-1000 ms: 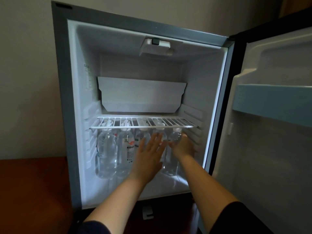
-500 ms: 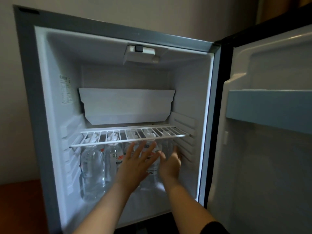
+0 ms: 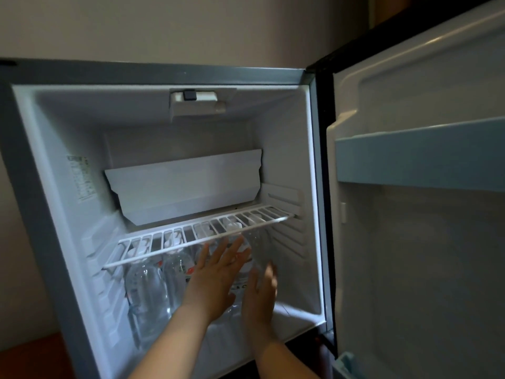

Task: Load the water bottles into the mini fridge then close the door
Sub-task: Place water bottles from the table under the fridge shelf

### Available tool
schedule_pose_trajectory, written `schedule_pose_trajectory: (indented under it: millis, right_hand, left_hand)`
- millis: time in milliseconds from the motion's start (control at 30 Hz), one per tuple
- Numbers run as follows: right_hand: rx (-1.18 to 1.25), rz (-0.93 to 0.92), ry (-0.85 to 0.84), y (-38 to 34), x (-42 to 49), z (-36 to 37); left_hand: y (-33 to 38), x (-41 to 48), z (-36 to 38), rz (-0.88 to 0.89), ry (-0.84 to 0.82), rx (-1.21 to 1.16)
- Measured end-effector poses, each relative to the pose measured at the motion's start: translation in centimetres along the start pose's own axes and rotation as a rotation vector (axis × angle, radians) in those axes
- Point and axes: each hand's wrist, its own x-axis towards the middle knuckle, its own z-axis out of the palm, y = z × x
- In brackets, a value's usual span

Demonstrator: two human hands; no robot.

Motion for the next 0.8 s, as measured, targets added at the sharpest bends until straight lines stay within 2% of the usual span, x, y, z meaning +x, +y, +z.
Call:
schedule_pose_trajectory:
  millis: [267, 367, 467, 600, 733, 800]
  right_hand:
    - [0.163, 0.085, -0.029, 0.0, 1.9, 0.5]
    - [0.204, 0.193, -0.062, -0.5, 2.5, 0.4]
    - [0.221, 0.384, -0.101, -0.8, 3.8, 0.5]
    - [0.271, 0.5, -0.126, -1.2, 4.9, 1.1]
    - [0.24, 0.441, -0.062, -1.1, 4.8, 0.6]
    - [0.209, 0.34, -0.023, -1.6, 3.9, 0.1]
  left_hand:
    - [-0.1, -0.7, 0.2, -0.006, -0.095, -0.022]
    - [-0.1, -0.6, 0.3, -0.014, -0.1, -0.028]
    - [-0.1, -0.7, 0.4, -0.021, -0.112, -0.029]
    - [0.1, -0.7, 0.3, -0.025, -0.108, -0.035]
    - [0.2, -0.6, -0.3, -0.082, -0.131, -0.074]
    - [0.4, -0.5, -1.1, -0.078, -0.144, -0.124]
